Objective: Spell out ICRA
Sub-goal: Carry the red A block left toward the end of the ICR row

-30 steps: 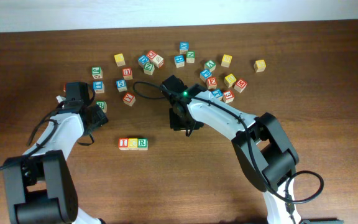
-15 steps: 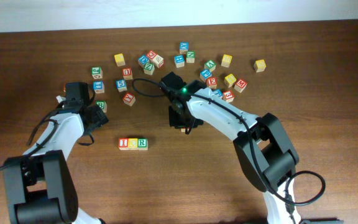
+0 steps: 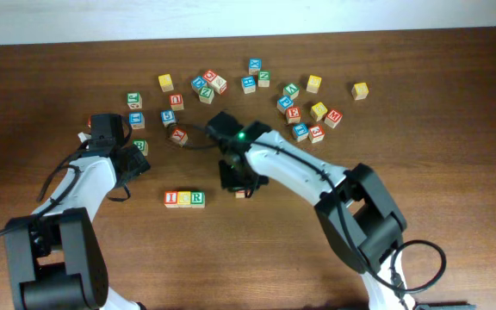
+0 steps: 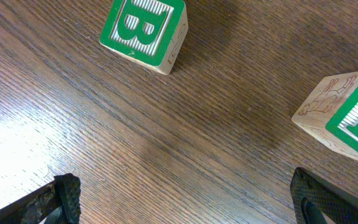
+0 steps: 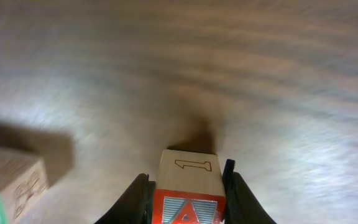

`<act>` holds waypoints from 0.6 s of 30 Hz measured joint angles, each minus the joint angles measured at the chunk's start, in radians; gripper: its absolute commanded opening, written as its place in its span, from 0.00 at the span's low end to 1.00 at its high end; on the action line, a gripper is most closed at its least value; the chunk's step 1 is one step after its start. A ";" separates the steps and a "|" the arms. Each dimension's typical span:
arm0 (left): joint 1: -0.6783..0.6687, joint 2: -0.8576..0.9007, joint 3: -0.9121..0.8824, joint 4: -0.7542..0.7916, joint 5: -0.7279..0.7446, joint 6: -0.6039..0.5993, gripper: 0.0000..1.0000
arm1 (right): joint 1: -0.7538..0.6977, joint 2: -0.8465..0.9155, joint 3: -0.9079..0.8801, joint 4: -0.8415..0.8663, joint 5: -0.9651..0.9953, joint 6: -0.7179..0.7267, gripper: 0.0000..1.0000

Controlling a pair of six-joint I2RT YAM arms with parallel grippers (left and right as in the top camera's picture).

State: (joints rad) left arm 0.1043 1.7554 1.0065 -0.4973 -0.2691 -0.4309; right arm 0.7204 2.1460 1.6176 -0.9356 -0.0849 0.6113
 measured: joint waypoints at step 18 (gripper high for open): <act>0.000 0.000 0.000 0.000 0.000 0.000 0.99 | 0.075 0.000 0.000 0.040 -0.012 0.070 0.23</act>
State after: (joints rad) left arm 0.1043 1.7554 1.0065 -0.4973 -0.2691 -0.4309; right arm 0.7956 2.1460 1.6176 -0.8959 -0.0967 0.6815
